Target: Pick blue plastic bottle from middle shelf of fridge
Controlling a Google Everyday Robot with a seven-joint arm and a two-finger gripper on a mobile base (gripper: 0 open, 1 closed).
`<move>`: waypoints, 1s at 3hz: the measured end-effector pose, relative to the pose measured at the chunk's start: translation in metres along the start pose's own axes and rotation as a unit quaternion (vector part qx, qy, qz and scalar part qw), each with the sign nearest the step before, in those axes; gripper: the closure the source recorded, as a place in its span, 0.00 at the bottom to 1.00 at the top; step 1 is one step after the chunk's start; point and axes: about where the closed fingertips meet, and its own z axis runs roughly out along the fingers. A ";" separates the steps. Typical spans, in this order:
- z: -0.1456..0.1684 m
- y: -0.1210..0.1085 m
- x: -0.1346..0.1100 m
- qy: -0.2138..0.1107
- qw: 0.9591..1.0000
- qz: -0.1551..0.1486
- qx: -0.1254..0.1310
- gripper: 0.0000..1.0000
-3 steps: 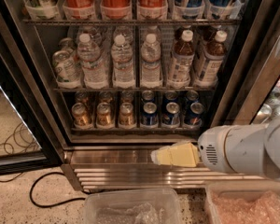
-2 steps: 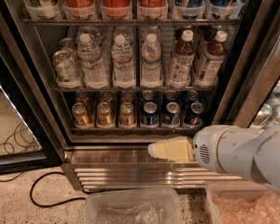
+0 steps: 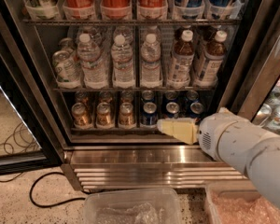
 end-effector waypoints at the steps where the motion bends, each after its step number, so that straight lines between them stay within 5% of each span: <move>1: 0.007 -0.022 -0.004 -0.035 0.999 0.010 0.031 0.00; 3: 0.041 -0.035 0.002 -0.067 0.996 0.032 0.043 0.00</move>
Offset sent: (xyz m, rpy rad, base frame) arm 0.0543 -0.0290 -0.0412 0.0624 -0.1050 -0.1688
